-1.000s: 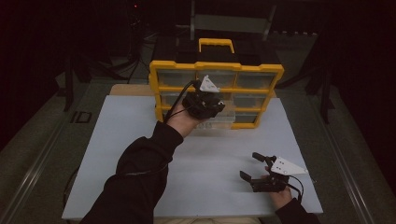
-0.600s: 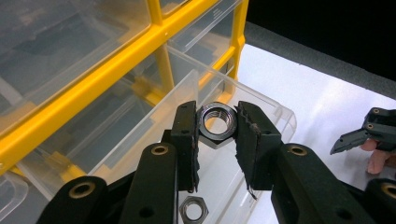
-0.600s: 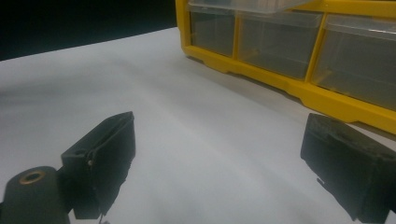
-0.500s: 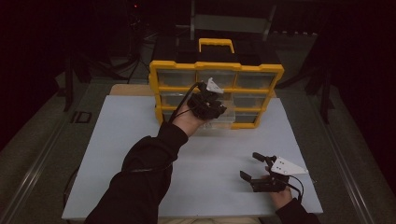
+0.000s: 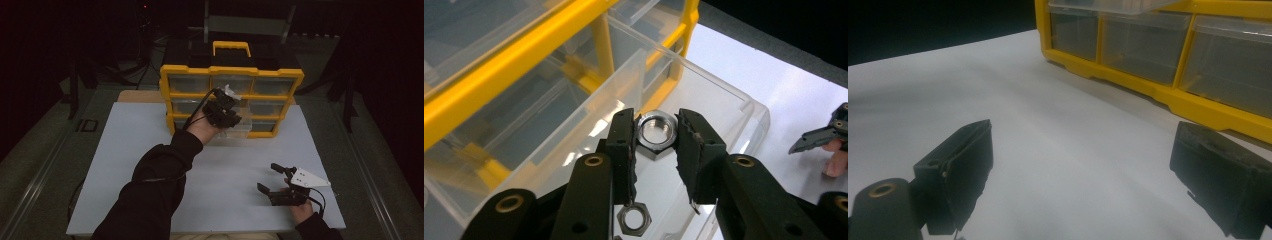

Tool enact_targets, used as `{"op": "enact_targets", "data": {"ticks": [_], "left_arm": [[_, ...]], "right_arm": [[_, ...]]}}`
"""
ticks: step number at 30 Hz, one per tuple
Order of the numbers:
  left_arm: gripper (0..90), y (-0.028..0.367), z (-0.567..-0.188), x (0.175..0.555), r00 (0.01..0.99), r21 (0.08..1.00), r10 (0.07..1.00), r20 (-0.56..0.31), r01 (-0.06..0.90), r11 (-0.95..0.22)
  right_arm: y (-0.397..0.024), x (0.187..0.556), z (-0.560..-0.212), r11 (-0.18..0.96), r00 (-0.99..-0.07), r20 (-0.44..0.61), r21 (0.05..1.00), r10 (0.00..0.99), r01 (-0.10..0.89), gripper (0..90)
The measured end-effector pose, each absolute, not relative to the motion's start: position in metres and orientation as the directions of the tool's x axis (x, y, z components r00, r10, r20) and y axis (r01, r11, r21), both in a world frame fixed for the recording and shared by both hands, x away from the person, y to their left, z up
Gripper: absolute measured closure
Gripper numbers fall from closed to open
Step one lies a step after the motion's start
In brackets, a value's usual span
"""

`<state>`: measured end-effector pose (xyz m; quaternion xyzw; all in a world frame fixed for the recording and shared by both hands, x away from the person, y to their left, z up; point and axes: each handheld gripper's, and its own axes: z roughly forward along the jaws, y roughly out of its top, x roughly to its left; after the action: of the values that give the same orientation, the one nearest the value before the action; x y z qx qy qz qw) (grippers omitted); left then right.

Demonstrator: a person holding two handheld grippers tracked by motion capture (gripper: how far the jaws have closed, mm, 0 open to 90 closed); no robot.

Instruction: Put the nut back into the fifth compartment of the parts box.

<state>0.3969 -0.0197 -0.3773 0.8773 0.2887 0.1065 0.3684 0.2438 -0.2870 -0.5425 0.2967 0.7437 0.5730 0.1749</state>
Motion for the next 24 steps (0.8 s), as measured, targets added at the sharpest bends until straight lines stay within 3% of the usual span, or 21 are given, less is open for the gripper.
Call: {"op": "enact_targets", "data": {"ticks": [6, 12, 24], "left_arm": [[38.6, -0.013, -0.367, 0.394, 0.8, 0.741, 0.599, -0.044, 0.429, -0.518], [21.4, -0.003, -0.361, 0.389, 0.788, 0.76, 0.613, -0.056, 0.432, -0.485], [3.2, 0.021, -0.357, 0.37, 0.799, 0.792, 0.596, -0.078, 0.413, -0.45]], "right_arm": [[-0.287, 0.244, -0.543, 0.167, -0.763, 0.081, 0.956, 0.641, 0.242, 10.5], [-0.287, 0.244, -0.543, 0.168, -0.762, 0.081, 0.955, 0.642, 0.243, 10.4], [-0.286, 0.244, -0.543, 0.171, -0.762, 0.078, 0.955, 0.643, 0.242, 10.5]]}}
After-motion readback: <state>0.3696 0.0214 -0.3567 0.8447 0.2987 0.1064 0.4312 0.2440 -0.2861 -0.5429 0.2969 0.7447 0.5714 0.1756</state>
